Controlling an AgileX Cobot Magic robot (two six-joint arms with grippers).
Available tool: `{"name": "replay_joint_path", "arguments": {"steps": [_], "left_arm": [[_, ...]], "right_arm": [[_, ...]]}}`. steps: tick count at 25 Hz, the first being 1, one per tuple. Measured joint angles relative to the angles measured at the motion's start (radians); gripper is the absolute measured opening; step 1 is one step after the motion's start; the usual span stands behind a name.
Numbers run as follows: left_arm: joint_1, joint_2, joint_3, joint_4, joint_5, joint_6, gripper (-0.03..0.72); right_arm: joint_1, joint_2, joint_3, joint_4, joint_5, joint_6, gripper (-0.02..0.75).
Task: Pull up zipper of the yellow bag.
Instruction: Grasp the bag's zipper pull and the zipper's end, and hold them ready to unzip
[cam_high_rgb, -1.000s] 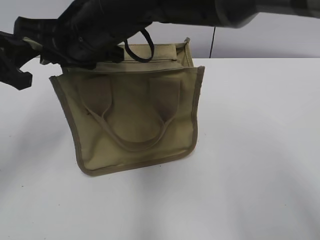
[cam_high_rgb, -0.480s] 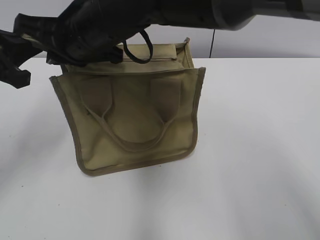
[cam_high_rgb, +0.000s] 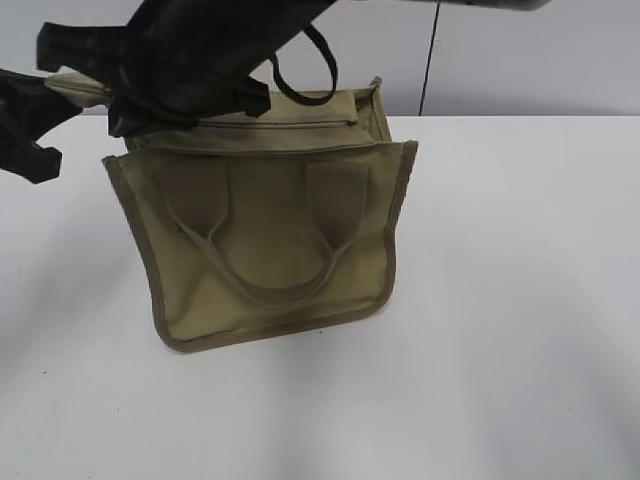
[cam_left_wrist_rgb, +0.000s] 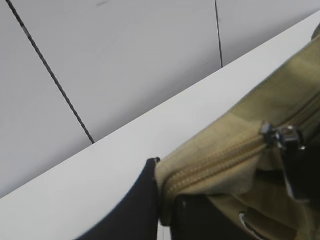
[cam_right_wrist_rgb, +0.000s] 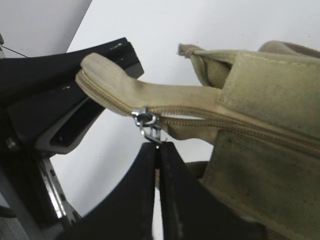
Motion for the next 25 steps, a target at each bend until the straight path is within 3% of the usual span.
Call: {"name": "replay_joint_path", "arguments": {"steps": [9,17,19,23,25], "left_arm": [[-0.003,0.000,0.000,-0.050,0.088,0.000,0.004],[-0.003,0.000,0.000,-0.053,0.075,0.000,0.004],[-0.003,0.000,0.000,-0.053,0.058,0.000,0.004],[-0.003,-0.001,0.000,-0.053,0.014,-0.013,0.004],[-0.003,-0.001,0.000,-0.053,0.007,-0.024,0.004]], "right_arm": [[-0.083,-0.039,0.000,0.002,0.159,-0.078,-0.015],[-0.086,-0.039,0.000,0.027,0.158,-0.162,-0.010],[-0.084,-0.039,0.000,0.051,0.146,-0.170,0.043],[-0.058,-0.039,0.000,0.076,0.088,-0.221,0.274],[-0.043,-0.038,0.000,0.079,0.056,-0.234,0.323]]}}
